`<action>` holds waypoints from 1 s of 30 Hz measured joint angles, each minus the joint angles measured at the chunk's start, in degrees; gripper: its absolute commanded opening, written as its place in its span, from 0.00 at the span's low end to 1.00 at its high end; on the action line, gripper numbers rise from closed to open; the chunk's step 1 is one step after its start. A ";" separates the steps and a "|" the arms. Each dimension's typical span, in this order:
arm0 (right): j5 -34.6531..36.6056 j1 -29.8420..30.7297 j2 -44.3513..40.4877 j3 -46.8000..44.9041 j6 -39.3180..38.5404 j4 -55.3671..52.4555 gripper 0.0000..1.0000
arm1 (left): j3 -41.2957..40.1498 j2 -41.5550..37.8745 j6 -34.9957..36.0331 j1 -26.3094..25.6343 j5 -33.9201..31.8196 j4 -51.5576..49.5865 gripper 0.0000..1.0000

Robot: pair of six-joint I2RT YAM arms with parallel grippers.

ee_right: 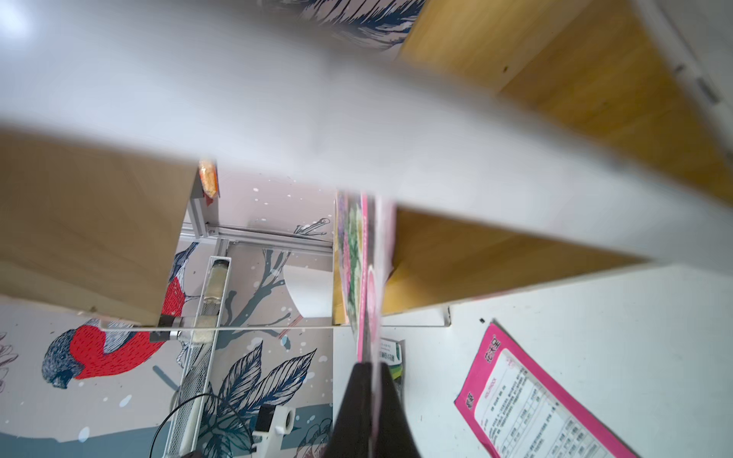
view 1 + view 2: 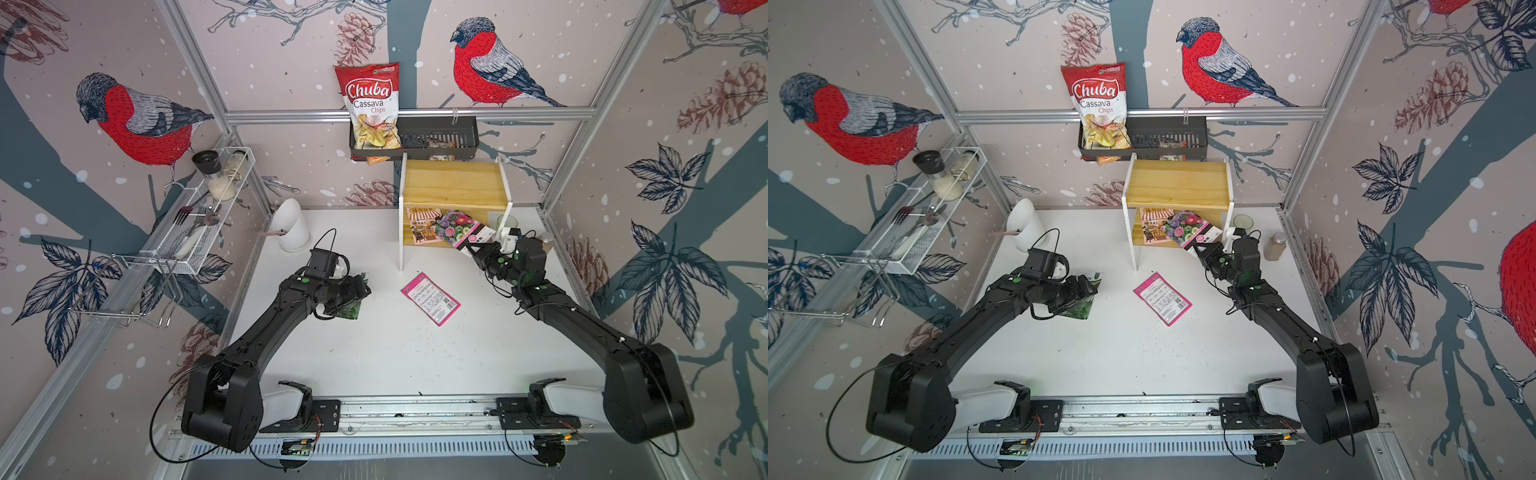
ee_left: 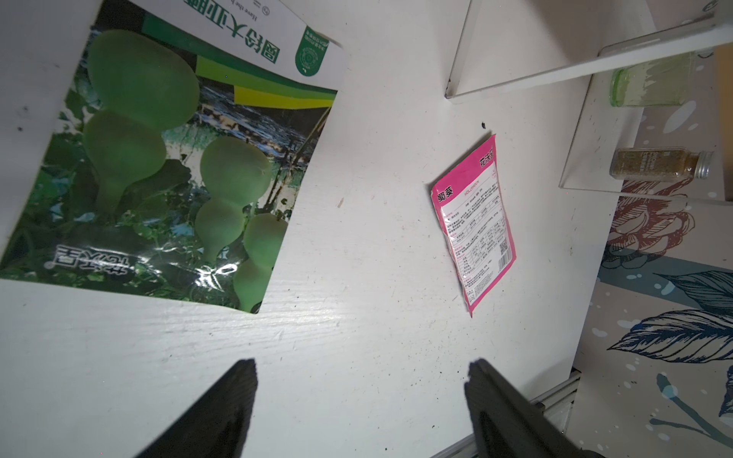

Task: Take the seed bag off the shelf
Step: Pick up the seed packet from the shelf, then place the seed packet at the center of the board.

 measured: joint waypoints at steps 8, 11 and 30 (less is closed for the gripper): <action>0.98 0.44 -9.51 -7.80 1.22 -2.40 0.00 | 0.17 0.11 0.02 0.00 0.17 0.02 0.86; 1.86 0.50 -14.43 -10.84 2.34 -3.89 0.00 | 0.15 -0.11 -0.04 0.00 0.22 0.09 0.86; 19.32 -3.58 -54.16 -36.65 21.62 -28.65 0.32 | -5.29 -4.17 -24.26 -19.30 -8.83 17.64 0.88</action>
